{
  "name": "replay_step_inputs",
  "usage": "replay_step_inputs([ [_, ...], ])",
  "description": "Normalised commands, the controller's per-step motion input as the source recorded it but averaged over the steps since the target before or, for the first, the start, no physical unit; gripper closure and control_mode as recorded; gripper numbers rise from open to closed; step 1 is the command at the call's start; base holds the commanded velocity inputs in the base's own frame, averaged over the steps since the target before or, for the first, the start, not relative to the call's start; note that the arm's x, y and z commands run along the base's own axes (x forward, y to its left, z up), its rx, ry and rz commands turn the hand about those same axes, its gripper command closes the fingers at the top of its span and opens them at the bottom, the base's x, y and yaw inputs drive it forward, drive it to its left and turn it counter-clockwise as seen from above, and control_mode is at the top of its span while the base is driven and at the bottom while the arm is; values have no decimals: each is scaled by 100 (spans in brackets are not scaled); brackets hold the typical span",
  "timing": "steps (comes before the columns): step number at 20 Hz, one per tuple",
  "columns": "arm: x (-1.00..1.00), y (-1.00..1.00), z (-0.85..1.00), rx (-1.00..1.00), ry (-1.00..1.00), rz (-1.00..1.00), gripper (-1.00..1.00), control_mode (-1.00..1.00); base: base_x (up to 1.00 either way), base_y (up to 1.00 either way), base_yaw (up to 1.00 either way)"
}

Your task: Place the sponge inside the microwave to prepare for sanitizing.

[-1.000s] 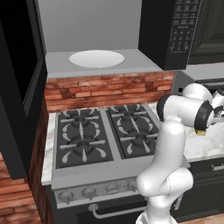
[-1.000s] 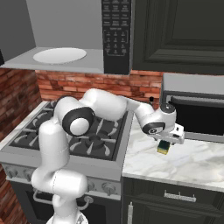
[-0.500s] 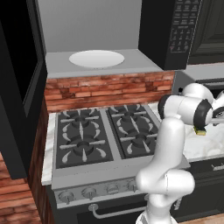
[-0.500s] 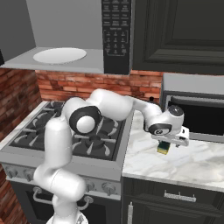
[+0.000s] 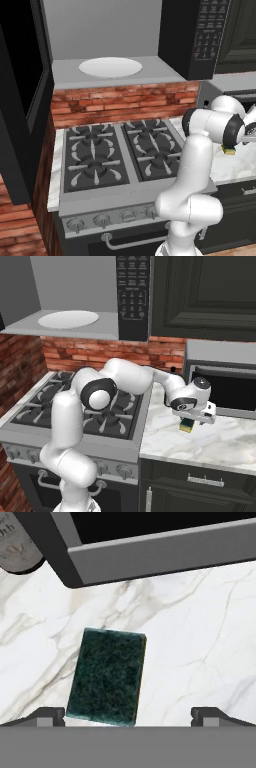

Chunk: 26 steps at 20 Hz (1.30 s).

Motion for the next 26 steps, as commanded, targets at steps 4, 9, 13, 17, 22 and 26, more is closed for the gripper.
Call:
replay_step_inputs([
  [4,0,19,-9,0,0,0,-100,-100,0,0,0],
  [9,0,15,-14,0,0,0,-100,-100,0,0,0],
  [13,5,12,-19,0,0,0,-100,-100,0,0,0],
  [17,27,5,-16,0,0,0,-100,-100,0,0,0],
  [22,33,0,-11,0,0,0,-100,-100,0,0,0],
  [26,20,-8,-20,0,0,0,-100,-100,0,0,0],
])
